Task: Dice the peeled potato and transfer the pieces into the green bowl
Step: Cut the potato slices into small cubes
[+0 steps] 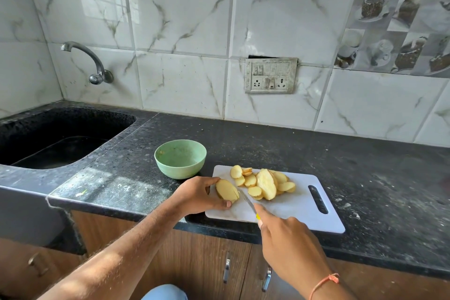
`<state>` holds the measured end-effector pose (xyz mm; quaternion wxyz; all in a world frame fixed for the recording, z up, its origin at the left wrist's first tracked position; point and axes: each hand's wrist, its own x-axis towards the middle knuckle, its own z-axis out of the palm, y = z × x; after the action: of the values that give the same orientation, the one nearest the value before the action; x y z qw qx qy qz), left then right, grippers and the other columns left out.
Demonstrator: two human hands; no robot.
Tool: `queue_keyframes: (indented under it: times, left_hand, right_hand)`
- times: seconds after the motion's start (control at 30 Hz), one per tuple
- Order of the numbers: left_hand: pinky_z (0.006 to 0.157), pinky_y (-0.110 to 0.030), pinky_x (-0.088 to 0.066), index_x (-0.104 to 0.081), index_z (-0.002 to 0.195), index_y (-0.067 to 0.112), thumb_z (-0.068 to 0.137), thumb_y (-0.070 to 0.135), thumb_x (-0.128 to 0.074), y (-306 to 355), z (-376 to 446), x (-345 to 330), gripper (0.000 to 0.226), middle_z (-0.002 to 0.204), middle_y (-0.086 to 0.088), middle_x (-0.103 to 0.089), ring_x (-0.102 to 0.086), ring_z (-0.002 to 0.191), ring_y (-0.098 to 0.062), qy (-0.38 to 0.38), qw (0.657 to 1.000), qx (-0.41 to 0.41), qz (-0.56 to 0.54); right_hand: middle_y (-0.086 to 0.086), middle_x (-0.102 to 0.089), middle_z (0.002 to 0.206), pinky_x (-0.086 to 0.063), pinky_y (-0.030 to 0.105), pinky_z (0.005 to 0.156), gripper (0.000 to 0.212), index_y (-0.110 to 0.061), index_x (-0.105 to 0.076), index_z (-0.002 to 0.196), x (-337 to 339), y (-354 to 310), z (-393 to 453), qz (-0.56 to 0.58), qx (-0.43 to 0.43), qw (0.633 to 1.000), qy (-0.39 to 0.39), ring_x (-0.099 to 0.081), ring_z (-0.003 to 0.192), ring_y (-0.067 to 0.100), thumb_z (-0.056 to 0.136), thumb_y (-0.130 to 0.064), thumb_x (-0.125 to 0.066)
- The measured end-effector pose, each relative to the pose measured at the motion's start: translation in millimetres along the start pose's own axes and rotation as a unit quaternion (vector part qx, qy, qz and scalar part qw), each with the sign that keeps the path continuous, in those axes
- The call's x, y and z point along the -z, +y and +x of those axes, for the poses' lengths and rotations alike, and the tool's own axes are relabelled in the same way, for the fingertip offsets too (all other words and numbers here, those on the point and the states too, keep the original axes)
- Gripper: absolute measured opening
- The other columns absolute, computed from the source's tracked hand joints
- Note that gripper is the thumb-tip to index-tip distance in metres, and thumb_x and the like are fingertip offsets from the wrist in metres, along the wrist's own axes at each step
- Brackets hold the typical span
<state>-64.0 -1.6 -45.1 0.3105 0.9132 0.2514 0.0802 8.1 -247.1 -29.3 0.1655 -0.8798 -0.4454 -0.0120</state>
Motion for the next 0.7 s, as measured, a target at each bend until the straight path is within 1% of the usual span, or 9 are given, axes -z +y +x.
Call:
queue_keyframes:
  times: [0.07,0.13,0.17,0.23,0.3,0.37,0.47,0.6,0.7]
  left_hand:
    - [0.055,-0.012,-0.037,-0.055,0.15,0.04,0.076,0.061,-0.087,-0.9,-2.6,-0.4,0.083,0.087,0.016,-0.061,-0.053,0.073,0.003,0.007,1.0,-0.001,-0.001]
    - [0.056,-0.015,-0.042,-0.052,0.153,0.037,0.076,0.063,-0.087,-2.6,-4.1,-0.3,0.088,0.09,0.015,-0.062,-0.055,0.074,0.002,0.015,1.0,0.0,0.001]
    - [0.056,-0.018,-0.043,-0.052,0.153,0.037,0.076,0.063,-0.086,-3.7,-4.6,-0.4,0.088,0.085,0.013,-0.061,-0.056,0.073,0.0,0.019,1.0,0.0,0.0]
    - [0.05,-0.019,-0.034,-0.06,0.145,0.04,0.076,0.06,-0.086,-5.7,-5.0,-1.7,0.076,0.07,0.01,-0.05,-0.047,0.062,-0.006,0.029,1.0,-0.008,0.0]
    - [0.049,-0.02,-0.029,-0.068,0.134,0.039,0.077,0.058,-0.086,-7.6,-5.0,-3.2,0.063,0.069,0.01,-0.045,-0.04,0.06,-0.007,0.038,0.999,-0.017,0.002]
    - [0.05,-0.021,-0.029,-0.07,0.13,0.036,0.077,0.058,-0.086,-9.4,-4.2,-4.1,0.059,0.07,0.009,-0.045,-0.04,0.061,-0.007,0.039,0.999,-0.02,0.001]
    - [0.053,-0.024,-0.027,-0.069,0.133,0.039,0.076,0.06,-0.086,-10.2,-2.5,-4.8,0.063,0.072,0.009,-0.044,-0.041,0.063,-0.008,0.039,0.999,-0.016,0.001]
    - [0.052,-0.024,-0.026,-0.06,0.143,0.045,0.074,0.063,-0.087,-13.4,1.1,-4.1,0.077,0.073,0.01,-0.043,-0.04,0.062,-0.007,0.035,0.999,-0.008,0.0]
    - [0.054,-0.026,-0.026,-0.059,0.145,0.042,0.073,0.063,-0.087,-14.9,3.9,-3.8,0.08,0.073,0.01,-0.044,-0.041,0.062,-0.007,0.028,1.0,-0.007,0.0]
  right_hand:
    - [-0.009,-0.048,0.066,-0.029,0.029,0.051,0.055,-0.043,-0.022,0.161,1.2,-2.0,7.1,0.002,0.006,1.0,0.028,-0.046,0.063,0.015,0.108,-0.034,-0.033]
    - [-0.007,-0.062,0.078,-0.032,0.029,0.053,0.051,-0.042,-0.031,0.159,0.0,-6.1,18.2,0.003,0.015,0.999,0.052,-0.05,0.068,0.015,0.108,-0.033,-0.035]
    - [-0.004,-0.068,0.087,-0.034,0.03,0.056,0.049,-0.04,-0.035,0.157,-1.3,-9.6,24.1,0.0,0.02,0.998,0.059,-0.052,0.072,0.017,0.108,-0.032,-0.036]
    - [-0.002,-0.071,0.095,-0.034,0.027,0.053,0.047,-0.038,-0.041,0.155,-5.3,-17.7,37.1,-0.003,0.022,0.998,0.059,-0.051,0.074,0.016,0.109,-0.031,-0.037]
    - [-0.002,-0.07,0.092,-0.034,0.024,0.05,0.043,-0.035,-0.047,0.15,-8.9,-24.3,48.3,-0.005,0.022,0.998,0.052,-0.052,0.071,0.015,0.108,-0.031,-0.038]
    - [-0.002,-0.07,0.091,-0.03,0.023,0.048,0.042,-0.033,-0.05,0.147,-11.7,-28.9,56.2,-0.017,0.028,0.998,0.05,-0.05,0.071,0.016,0.107,-0.029,-0.041]
    - [-0.001,-0.071,0.096,-0.022,0.022,0.048,0.04,-0.03,-0.054,0.143,-12.9,-35.3,63.6,-0.032,0.031,0.998,0.041,-0.047,0.074,0.018,0.105,-0.025,-0.045]
    - [0.0,-0.071,0.098,-0.034,0.027,0.058,0.032,-0.027,-0.06,0.132,-13.3,-43.3,71.2,-0.048,0.032,0.998,0.019,-0.048,0.076,0.018,0.103,-0.024,-0.048]
    - [0.003,-0.07,0.099,-0.037,0.03,0.063,0.028,-0.026,-0.059,0.128,-11.8,-44.7,77.8,-0.059,0.029,0.998,-0.01,-0.049,0.079,0.022,0.102,-0.027,-0.047]
